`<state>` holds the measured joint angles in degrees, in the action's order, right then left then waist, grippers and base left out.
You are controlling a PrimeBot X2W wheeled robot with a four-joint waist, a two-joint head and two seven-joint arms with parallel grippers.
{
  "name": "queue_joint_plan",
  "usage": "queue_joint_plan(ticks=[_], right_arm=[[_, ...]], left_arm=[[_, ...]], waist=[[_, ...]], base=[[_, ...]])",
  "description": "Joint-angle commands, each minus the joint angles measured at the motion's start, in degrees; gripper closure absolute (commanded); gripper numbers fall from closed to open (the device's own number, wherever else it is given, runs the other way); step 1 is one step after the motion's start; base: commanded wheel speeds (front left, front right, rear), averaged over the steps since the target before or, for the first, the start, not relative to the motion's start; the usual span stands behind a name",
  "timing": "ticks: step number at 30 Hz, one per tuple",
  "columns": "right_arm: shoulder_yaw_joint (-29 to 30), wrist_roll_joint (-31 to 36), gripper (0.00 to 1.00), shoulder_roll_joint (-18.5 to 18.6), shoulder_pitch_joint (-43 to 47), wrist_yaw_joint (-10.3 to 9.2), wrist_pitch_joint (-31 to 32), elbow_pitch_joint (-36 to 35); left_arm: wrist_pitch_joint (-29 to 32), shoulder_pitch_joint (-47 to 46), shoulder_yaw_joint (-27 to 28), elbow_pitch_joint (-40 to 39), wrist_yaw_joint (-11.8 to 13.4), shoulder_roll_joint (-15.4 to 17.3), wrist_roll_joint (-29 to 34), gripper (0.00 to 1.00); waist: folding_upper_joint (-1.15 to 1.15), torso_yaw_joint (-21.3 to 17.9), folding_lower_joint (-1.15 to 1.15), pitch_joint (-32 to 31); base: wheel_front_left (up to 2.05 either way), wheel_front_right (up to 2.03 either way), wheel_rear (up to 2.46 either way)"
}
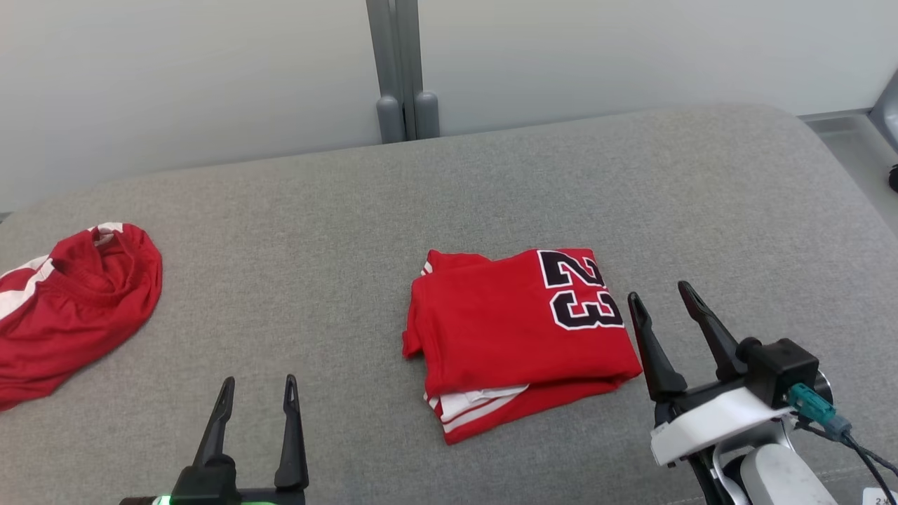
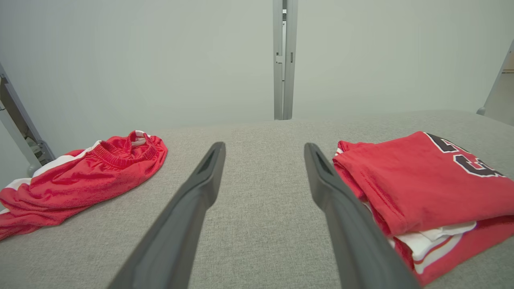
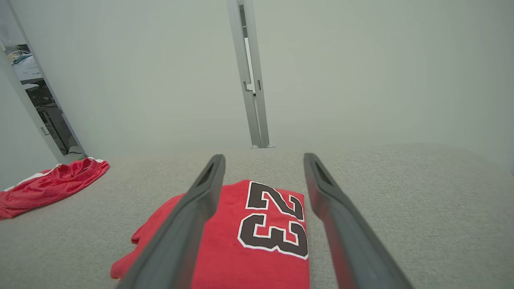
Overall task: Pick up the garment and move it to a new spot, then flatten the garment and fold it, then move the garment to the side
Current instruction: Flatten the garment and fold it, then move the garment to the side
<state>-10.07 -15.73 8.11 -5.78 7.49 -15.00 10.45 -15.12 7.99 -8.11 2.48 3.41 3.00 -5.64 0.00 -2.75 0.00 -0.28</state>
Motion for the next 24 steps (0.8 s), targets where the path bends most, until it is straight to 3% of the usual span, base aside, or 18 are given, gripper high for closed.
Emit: queue_joint_plan(ticks=[1,11,24], right_arm=[[-0.01,0.6,0.0,0.23,1.48,-0.01,-0.23,-0.51],[1.48,2.38,0.0,-1.49,8.06,-0.01,-0.24,-1.01],[1.52,5.15,0.0,-2.1,8.8,-0.01,-0.24,-0.42]], left_arm=[[-0.03,1.36,0.36,-0.36,0.29,0.02,0.24,0.0],[-0.03,5.51,1.74,-2.9,0.19,-0.07,1.17,0.0],[-0.03,6.14,1.6,-1.88,0.24,-0.1,0.1,0.0]], waist=[[0.0,-0.33,0.0,-1.97],[0.0,1.12,0.0,-4.32],[0.0,1.94,0.0,-4.34]], base=[[0.0,0.0,0.0],[0.0,0.0,0.0],[0.0,0.0,0.0]])
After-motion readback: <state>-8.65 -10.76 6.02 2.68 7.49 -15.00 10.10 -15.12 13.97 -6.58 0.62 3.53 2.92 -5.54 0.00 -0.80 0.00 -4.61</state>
